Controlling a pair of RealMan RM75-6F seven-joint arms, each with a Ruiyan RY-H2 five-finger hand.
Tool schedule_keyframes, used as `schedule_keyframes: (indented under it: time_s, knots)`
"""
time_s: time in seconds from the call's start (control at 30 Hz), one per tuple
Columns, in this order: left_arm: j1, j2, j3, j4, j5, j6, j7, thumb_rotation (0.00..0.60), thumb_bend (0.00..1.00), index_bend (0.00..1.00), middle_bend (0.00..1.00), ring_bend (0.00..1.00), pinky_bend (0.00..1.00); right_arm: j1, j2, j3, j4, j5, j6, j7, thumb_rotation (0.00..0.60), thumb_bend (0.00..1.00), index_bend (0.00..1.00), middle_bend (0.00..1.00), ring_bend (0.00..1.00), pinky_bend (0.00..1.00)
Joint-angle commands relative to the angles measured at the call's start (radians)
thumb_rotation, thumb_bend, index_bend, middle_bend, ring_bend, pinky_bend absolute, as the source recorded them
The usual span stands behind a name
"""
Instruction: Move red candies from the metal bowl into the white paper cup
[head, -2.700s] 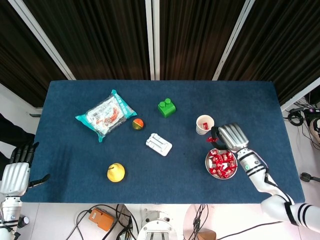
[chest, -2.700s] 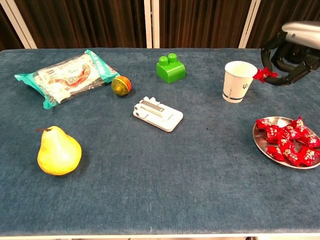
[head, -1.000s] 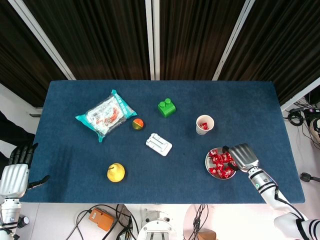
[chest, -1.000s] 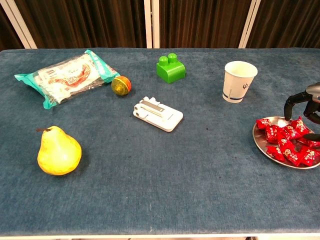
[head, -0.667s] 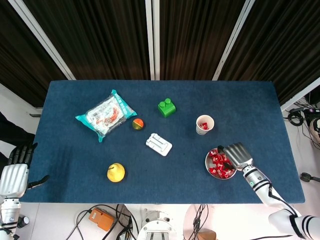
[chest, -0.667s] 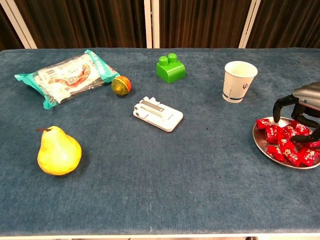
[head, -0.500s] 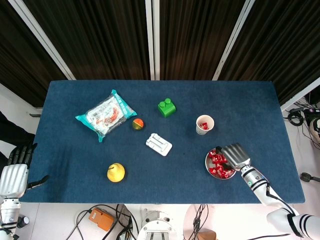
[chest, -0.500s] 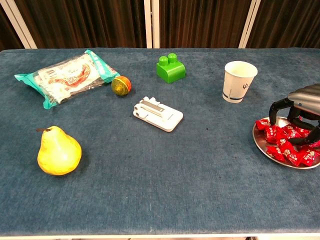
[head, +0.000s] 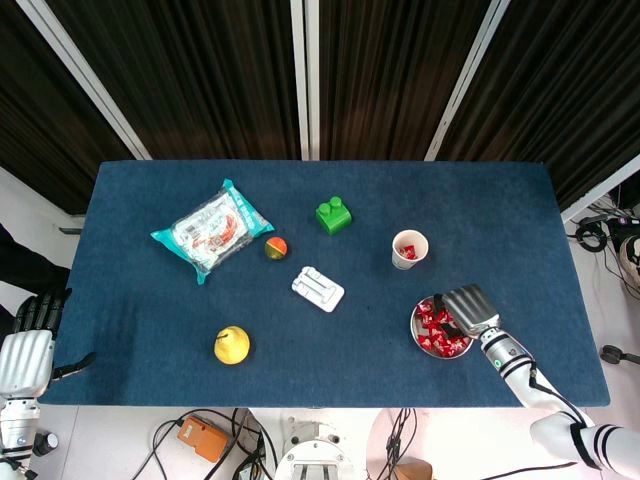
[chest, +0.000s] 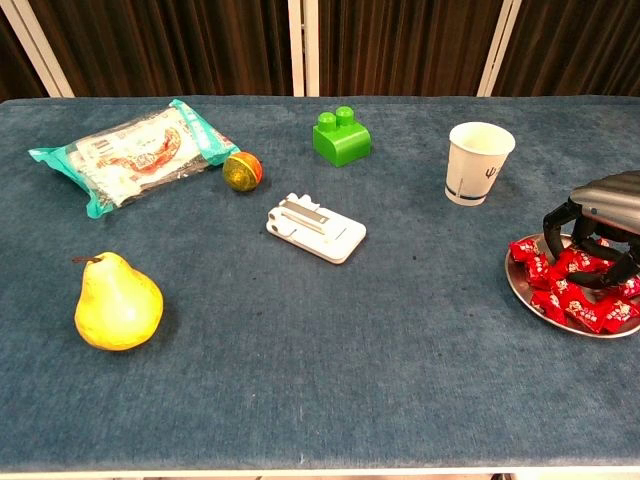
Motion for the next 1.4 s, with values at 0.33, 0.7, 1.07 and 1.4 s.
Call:
schedule_keyframes:
  time_s: [0.33,0.7,1.07,1.4]
  knots:
    - [-0.006,0.005,-0.004,-0.005,0.006,-0.001,0.003,0.600,0.00,0.00,0.00,0.00,0.00,-0.003,0.087,0.102,-0.090,-0.004,0.114,0.103,0.600,0.56,0.67,0.90,1.00,1.00]
    - [-0.016,0.011,-0.008,-0.025,0.007,-0.009,0.023,0.600,0.00,0.00,0.00,0.00,0.00,0.177,-0.013,0.251,0.031,0.200,-0.082,0.073,0.600,0.56,0.62,0.90,1.00,1.00]
    - [-0.016,0.008,-0.008,-0.017,-0.006,-0.019,0.019,0.600,0.00,0.00,0.00,0.00,0.00,0.216,-0.042,0.243,0.063,0.244,-0.106,0.022,0.600,0.56,0.40,0.90,1.00,1.00]
    - [-0.018,0.001,-0.008,-0.009,0.004,-0.013,0.010,0.600,0.00,0.00,0.00,0.00,0.00,0.129,0.062,0.182,-0.087,0.139,0.023,0.041,0.600,0.55,0.35,0.90,1.00,1.00]
